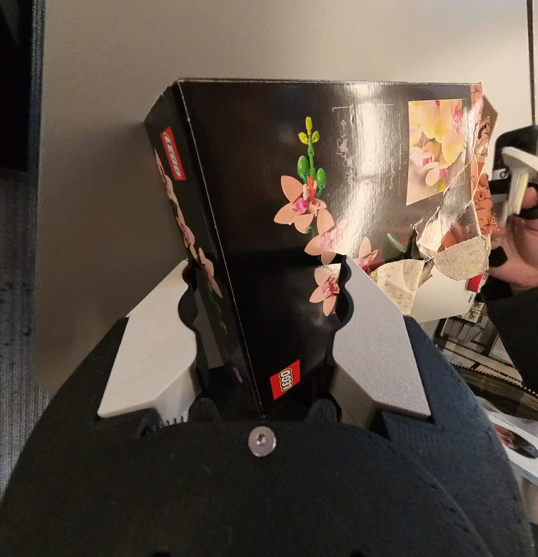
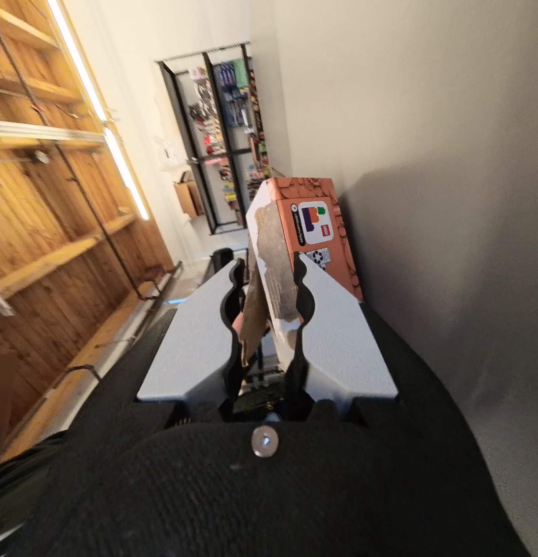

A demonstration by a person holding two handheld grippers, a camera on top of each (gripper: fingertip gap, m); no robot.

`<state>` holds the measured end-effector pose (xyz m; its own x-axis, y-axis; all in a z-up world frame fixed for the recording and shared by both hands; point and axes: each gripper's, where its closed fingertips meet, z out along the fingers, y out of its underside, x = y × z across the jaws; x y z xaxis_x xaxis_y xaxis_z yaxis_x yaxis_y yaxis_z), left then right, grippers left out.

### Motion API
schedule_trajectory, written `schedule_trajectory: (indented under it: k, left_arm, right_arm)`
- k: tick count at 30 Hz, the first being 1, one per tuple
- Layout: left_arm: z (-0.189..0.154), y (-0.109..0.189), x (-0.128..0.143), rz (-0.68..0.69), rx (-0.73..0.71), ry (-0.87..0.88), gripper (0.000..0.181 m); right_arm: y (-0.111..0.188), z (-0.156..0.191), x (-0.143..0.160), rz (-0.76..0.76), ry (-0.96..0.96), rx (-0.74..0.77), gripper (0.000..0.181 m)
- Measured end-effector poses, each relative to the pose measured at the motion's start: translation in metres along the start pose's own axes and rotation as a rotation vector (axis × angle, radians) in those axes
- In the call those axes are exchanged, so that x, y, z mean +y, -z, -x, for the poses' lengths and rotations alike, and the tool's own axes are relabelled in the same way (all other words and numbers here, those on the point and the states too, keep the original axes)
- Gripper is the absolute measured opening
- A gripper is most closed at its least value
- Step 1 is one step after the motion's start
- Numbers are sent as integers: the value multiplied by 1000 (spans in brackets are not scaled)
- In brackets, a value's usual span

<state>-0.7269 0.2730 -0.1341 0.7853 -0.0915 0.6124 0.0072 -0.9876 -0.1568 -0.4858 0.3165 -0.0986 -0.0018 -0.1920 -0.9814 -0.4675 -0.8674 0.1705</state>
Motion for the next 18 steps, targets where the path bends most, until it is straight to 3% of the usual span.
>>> schedule_trajectory:
  k: [4,8,14,18]
  left_arm:
    - [-2,-1,0,0,6,0,94]
    - [-3,-2,-1,-4,2,-18,94]
    - [-4,-4,-2,0,-7,-44,94]
    - [-5,-4,-2,10,-14,-48,94]
  right_arm:
    - [2,1,0,-41,-44,-43,32]
    - [5,-13,7,-4,-19,37,9]
    - [-2,-18,23,132,67,111,16]
    - [-4,-23,20,142,90,152,16]
